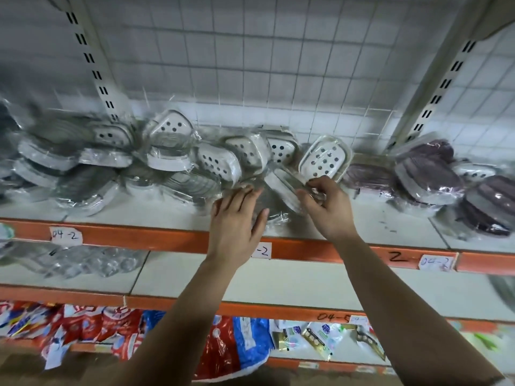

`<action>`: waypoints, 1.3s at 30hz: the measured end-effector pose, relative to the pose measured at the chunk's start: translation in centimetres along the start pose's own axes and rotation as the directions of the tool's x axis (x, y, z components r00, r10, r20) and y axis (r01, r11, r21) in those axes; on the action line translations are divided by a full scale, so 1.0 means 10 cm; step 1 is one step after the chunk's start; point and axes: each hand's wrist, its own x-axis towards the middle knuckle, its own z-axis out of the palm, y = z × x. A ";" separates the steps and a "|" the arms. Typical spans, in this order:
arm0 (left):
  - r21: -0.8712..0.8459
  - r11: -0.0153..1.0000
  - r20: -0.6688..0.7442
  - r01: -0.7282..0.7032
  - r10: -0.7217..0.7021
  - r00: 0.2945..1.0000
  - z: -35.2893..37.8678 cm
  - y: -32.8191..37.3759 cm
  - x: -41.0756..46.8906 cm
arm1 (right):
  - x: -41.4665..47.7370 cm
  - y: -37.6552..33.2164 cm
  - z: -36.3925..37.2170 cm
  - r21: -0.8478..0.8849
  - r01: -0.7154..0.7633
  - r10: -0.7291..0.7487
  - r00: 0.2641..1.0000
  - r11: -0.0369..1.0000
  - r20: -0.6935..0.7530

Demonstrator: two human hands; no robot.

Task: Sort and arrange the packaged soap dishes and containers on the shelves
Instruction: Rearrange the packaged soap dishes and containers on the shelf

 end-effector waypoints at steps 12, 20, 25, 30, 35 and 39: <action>0.060 0.998 0.181 -0.027 0.016 0.983 0.26 0.19 0.04 | -0.57 0.10 -0.40 0.029 -0.024 0.030 0.973 0.999 -0.230; -0.136 0.977 -0.063 -0.162 0.154 0.986 0.23 0.33 0.01 | -0.83 0.19 -0.64 -0.040 0.015 -0.028 0.930 0.999 -0.366; -0.239 0.920 -0.177 -0.310 0.273 0.946 0.19 0.65 0.00 | -0.93 0.22 -0.91 -0.121 -0.036 -0.022 0.892 0.992 -0.451; -0.282 0.883 -0.147 -0.376 0.347 0.926 0.26 1.14 -0.04 | -1.20 0.36 -1.35 -0.226 -0.047 -0.069 0.874 0.973 -0.482; -0.302 0.838 -0.138 -0.455 0.434 0.890 0.41 1.78 -0.19 | -1.61 0.65 -1.95 -0.357 -0.121 -0.090 0.848 0.926 -0.522; -0.338 0.812 -0.114 -0.476 0.467 0.877 0.54 2.46 -0.43 | -2.06 0.92 -2.56 -0.403 -0.190 -0.049 0.856 0.895 -0.514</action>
